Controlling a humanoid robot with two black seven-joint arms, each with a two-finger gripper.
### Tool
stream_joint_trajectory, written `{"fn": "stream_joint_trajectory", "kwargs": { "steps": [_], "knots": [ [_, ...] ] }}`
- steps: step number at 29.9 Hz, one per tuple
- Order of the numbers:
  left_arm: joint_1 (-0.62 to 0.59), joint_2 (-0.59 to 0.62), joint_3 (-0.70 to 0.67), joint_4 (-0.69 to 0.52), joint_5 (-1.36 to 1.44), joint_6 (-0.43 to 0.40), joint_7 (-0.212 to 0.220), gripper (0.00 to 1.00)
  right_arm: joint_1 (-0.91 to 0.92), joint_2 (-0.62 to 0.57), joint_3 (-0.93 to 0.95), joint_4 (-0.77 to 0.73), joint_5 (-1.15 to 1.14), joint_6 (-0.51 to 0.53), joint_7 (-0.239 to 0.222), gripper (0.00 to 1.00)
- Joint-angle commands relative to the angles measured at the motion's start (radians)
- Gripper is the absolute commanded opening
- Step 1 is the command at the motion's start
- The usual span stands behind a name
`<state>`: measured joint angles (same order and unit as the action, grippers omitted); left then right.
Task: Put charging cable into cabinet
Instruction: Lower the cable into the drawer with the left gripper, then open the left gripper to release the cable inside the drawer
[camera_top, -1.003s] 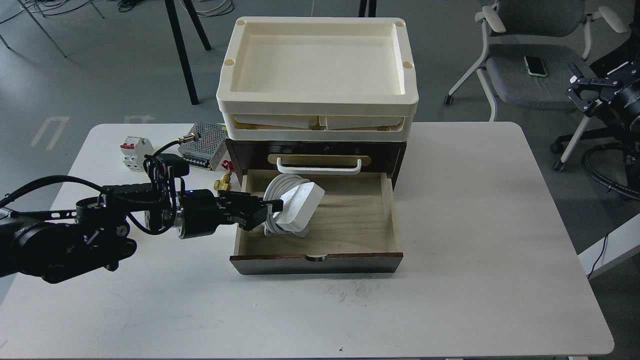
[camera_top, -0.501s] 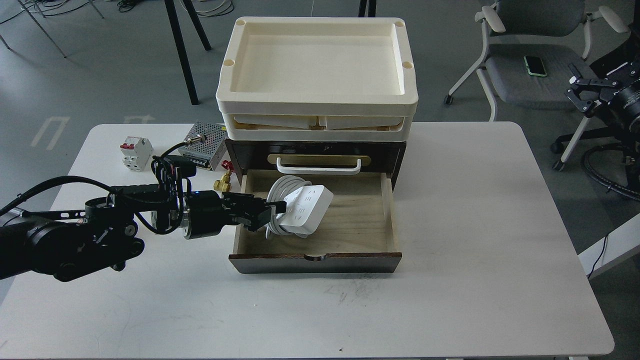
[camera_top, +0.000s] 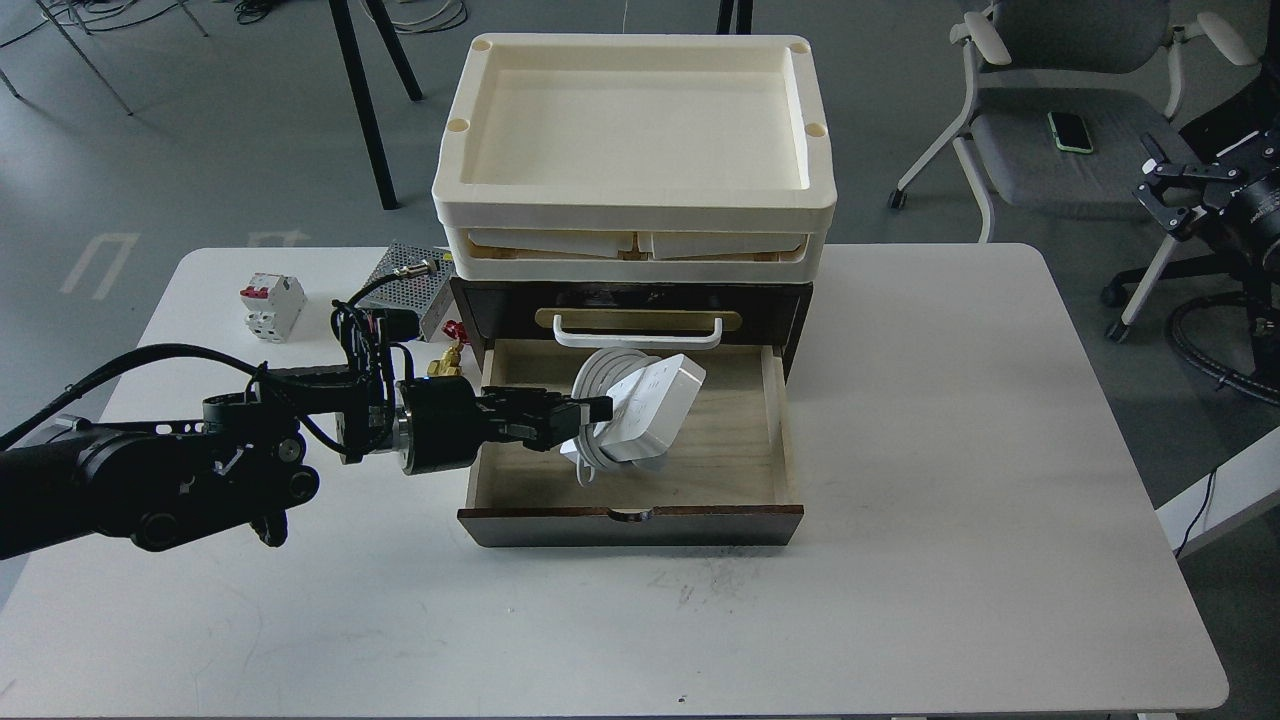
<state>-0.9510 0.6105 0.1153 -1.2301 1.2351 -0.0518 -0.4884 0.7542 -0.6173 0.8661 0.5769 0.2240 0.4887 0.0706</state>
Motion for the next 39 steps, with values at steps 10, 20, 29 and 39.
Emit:
{"fn": "stream_joint_trajectory", "kwargs": {
  "steps": [10, 20, 29, 39],
  "knots": [
    [-0.003, 0.048, 0.043, 0.018, 0.171, 0.066, 0.039, 0.0, -0.004, -0.001, 0.001, 0.001, 0.0, 0.0, 0.002, 1.0],
    [0.002, -0.004, 0.047, 0.046, 0.17, 0.072, 0.062, 0.02, -0.006, 0.005, 0.001, 0.001, 0.0, 0.0, 0.0, 1.0],
    [0.023, -0.086, 0.046, 0.104, 0.167, 0.07, 0.071, 0.1, -0.007, -0.001, 0.001, 0.001, 0.0, 0.0, 0.0, 1.0],
    [0.025, -0.136, 0.044, 0.141, 0.161, 0.064, 0.07, 0.23, -0.01, -0.001, 0.001, 0.001, 0.0, 0.0, 0.002, 1.0]
  ]
}}
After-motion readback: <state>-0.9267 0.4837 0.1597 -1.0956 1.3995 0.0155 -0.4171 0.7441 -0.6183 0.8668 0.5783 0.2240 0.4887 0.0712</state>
